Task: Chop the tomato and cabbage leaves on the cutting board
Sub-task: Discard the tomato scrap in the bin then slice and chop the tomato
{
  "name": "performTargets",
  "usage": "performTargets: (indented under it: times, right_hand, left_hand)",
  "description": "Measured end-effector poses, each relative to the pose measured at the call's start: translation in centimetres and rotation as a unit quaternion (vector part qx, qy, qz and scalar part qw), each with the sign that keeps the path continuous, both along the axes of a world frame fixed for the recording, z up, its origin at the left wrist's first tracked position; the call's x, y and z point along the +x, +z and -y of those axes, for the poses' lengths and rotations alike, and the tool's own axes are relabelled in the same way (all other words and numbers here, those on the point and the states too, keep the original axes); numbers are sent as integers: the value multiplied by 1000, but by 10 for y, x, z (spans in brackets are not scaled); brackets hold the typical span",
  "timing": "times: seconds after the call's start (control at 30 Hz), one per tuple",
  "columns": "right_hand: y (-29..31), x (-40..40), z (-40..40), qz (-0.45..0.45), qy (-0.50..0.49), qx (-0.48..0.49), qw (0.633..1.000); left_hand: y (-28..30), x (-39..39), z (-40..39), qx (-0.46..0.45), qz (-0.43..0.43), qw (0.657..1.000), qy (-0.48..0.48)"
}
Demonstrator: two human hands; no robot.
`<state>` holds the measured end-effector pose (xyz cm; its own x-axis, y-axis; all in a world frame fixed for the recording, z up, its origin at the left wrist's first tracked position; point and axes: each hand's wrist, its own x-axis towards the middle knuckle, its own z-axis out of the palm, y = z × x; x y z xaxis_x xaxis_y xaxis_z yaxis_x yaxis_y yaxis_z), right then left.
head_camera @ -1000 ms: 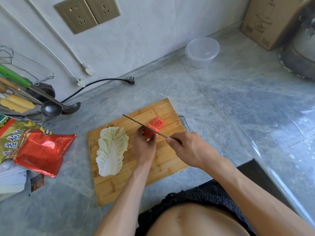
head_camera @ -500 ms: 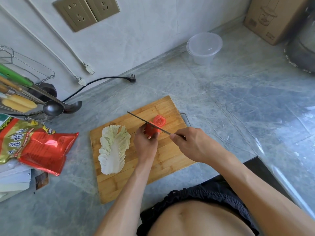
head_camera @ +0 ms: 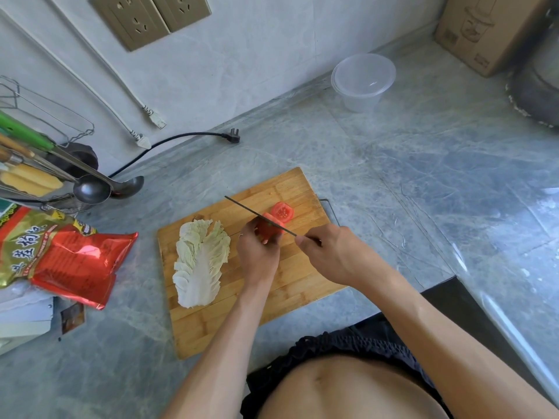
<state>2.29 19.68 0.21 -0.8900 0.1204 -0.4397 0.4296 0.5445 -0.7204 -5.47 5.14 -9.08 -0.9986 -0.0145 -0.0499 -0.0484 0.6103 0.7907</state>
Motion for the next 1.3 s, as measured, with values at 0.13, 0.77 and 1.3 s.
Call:
performTargets:
  times: [0.13,0.77,1.3]
  right_hand:
    - [-10,-4,9,-7,-9,-7,1000]
    - [-22,-3,-2,20,-12,-32,999]
    - [-48,-11,21,-36,-2,11,999]
  left_hand:
    - [1,-1,1,6,8,1000,-1]
    - [3,-2,0,41,56,997,28]
    - [4,2,8,59,72,995,24]
